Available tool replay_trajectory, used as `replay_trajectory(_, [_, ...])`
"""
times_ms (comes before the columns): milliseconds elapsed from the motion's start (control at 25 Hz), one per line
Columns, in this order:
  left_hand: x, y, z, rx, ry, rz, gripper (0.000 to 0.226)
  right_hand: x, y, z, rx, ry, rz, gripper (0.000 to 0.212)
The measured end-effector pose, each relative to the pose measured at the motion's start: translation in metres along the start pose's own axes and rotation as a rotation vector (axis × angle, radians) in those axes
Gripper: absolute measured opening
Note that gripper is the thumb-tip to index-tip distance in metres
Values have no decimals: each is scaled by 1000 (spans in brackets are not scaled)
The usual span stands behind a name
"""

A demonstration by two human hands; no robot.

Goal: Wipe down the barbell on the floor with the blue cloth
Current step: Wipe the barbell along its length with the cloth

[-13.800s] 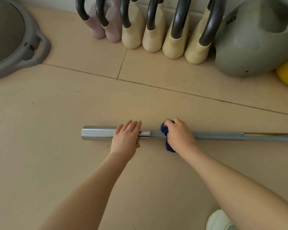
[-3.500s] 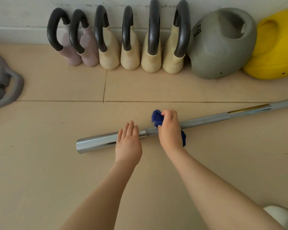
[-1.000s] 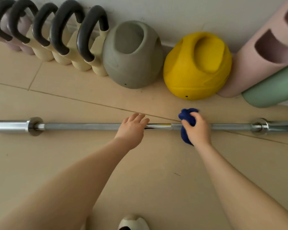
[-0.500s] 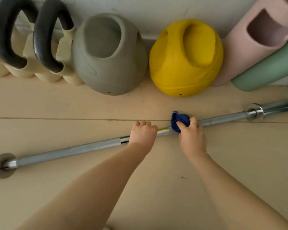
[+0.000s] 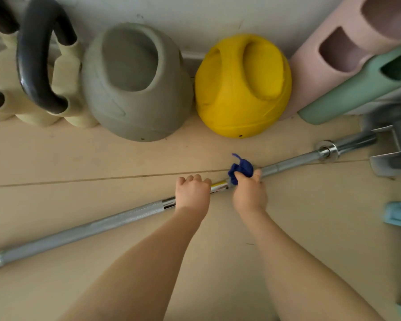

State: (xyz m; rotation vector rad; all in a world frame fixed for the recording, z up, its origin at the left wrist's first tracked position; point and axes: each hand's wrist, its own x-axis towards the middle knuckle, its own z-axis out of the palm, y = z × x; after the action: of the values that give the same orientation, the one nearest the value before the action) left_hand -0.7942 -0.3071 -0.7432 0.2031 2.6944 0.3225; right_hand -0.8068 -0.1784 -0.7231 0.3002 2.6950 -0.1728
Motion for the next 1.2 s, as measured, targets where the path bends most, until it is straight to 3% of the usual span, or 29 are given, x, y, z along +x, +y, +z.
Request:
replay_trajectory(80, [-2,0,-1,4,12,17,24,-18,-12,10,1,-52,-219,40])
replay_trajectory(160, [-4,-1,0,-1,16,9,22,-9,10,1,-58,16,-337,35])
replay_trajectory(280, [-2,1,3,-4,26,-26,21,27,59,-21,-117,64,7,39])
replay_trajectory(360, [-3,5,5,21,25,-52,22,30,60,-23,-160,59,30,39])
replay_trajectory(480, [-4,7,1,63,25,-77,21,1,26,-8,-73,-55,-336,37])
replay_trajectory(560, [-4,10,0,98,19,-104,21,-9,23,-6,5,-134,-566,24])
replay_trajectory(800, [-1,25,-3,174,-11,-231,23,19,39,-5,-103,37,-420,29])
replay_trajectory(960, [2,55,-5,140,64,-217,28,19,46,-18,-159,-81,-689,31])
replay_trajectory(1160, [8,94,9,6,142,-209,41,66,127,-42,-83,65,-279,32])
replay_trajectory(1200, [11,103,11,-11,187,-195,42,63,128,-40,-72,52,-273,33])
